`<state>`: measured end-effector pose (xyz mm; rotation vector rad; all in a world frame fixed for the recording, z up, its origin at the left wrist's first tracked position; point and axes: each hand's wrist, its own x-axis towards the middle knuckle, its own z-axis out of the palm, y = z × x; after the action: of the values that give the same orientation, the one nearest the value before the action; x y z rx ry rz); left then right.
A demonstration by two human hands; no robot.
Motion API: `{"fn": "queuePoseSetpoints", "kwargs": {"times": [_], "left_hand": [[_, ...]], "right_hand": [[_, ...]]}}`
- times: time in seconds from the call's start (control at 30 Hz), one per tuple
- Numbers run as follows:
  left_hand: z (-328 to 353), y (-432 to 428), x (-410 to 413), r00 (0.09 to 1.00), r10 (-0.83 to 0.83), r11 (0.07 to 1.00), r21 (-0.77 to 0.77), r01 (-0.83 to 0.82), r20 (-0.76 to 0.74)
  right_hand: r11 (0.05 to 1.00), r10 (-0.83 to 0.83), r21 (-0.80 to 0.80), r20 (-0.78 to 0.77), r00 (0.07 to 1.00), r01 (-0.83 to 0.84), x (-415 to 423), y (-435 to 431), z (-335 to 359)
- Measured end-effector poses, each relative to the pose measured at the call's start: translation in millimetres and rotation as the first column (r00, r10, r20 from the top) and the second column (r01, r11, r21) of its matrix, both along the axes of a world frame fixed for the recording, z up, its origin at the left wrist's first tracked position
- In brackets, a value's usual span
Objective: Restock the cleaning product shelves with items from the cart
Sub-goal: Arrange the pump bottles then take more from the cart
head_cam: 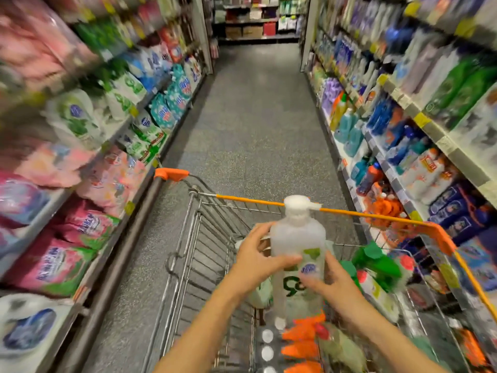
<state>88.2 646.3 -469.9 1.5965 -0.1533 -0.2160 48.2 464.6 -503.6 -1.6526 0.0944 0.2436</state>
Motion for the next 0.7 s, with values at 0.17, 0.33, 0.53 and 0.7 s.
{"fn": "queuePoseSetpoints", "kwargs": {"times": [0.17, 0.33, 0.53, 0.7], "left_hand": [[47, -11, -49, 1.0, 0.001, 0.991, -0.13, -0.001, 0.0], [77, -35, -99, 0.999, 0.035, 0.978, -0.204, -0.033, 0.007], [110, -42, -171, 0.998, -0.033, 0.959, -0.278, 0.048, 0.058], [132, -36, -252, 0.983, -0.116, 0.939, -0.307, 0.154, 0.139]], "right_hand": [[0.994, -0.062, 0.096, 0.121, 0.991, 0.051, -45, 1, 71], [0.986, -0.115, 0.14, 0.185, 0.976, 0.09, -101, -2, 119], [0.964, -0.248, 0.157, 0.248, 0.936, 0.214, -185, 7, 152], [0.927, -0.373, 0.169, 0.334, 0.866, 0.334, -285, 29, 172]]}}
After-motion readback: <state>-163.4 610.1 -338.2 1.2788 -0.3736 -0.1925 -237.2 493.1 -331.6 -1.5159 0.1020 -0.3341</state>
